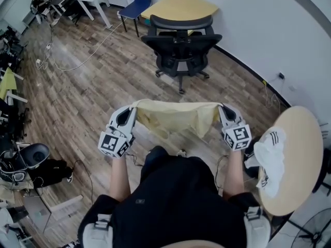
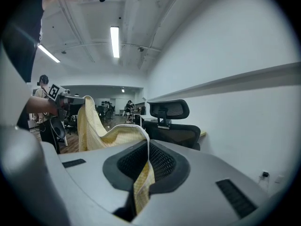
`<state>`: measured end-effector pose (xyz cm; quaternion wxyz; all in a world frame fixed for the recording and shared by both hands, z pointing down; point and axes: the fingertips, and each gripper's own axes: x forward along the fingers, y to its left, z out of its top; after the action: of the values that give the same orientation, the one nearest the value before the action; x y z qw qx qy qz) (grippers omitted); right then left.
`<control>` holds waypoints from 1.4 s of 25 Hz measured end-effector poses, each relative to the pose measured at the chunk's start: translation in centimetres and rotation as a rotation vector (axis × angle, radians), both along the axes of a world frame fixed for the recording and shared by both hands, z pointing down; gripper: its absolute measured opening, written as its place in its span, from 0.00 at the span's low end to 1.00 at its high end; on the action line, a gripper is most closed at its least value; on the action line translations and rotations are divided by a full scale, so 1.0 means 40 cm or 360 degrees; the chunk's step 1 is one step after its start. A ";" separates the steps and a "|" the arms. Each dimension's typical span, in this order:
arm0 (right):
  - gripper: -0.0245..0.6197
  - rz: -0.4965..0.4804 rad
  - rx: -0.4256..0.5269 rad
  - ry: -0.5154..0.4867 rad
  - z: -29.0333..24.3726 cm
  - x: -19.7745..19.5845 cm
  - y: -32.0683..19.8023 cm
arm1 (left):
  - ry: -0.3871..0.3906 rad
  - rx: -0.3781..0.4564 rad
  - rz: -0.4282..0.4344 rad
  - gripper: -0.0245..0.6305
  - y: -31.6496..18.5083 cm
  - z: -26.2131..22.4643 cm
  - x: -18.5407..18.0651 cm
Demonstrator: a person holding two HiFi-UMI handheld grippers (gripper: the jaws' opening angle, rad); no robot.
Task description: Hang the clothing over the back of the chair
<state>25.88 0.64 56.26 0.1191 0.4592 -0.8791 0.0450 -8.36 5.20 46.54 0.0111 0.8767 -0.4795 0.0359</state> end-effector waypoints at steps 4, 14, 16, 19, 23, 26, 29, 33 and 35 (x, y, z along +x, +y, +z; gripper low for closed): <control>0.04 -0.0007 0.0017 0.0027 0.000 -0.001 0.007 | -0.0004 -0.0002 -0.0002 0.05 0.009 0.000 0.004; 0.04 0.0026 0.0006 0.0051 0.018 0.039 0.049 | 0.0007 0.0006 0.0062 0.05 -0.006 -0.002 0.048; 0.04 0.0050 0.0000 0.0046 0.023 0.052 0.047 | -0.0002 0.0011 0.0074 0.05 -0.009 0.000 0.052; 0.04 0.0064 -0.0012 0.0061 0.029 0.048 0.047 | -0.0002 0.0007 0.0073 0.05 -0.008 0.004 0.044; 0.04 0.0043 0.0009 0.0093 0.025 0.028 0.038 | 0.0034 -0.0005 0.0058 0.05 -0.020 0.014 0.023; 0.04 0.0050 -0.0021 0.0091 0.034 0.023 0.025 | 0.0037 -0.0009 0.0058 0.05 -0.037 0.019 0.014; 0.04 0.0045 -0.0036 0.0112 0.036 0.004 0.011 | 0.0046 -0.0008 0.0057 0.05 -0.062 0.015 -0.001; 0.04 0.0052 -0.0022 0.0121 0.032 -0.003 -0.032 | 0.0052 -0.0001 0.0061 0.05 -0.111 0.014 -0.013; 0.04 0.0060 -0.0027 0.0125 0.032 -0.006 -0.050 | 0.0054 0.0003 0.0064 0.05 -0.133 0.012 -0.021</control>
<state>25.65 -1.34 57.52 0.1566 0.4760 -0.8646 0.0368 -9.20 -0.13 47.03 0.0178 0.8867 -0.4616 0.0208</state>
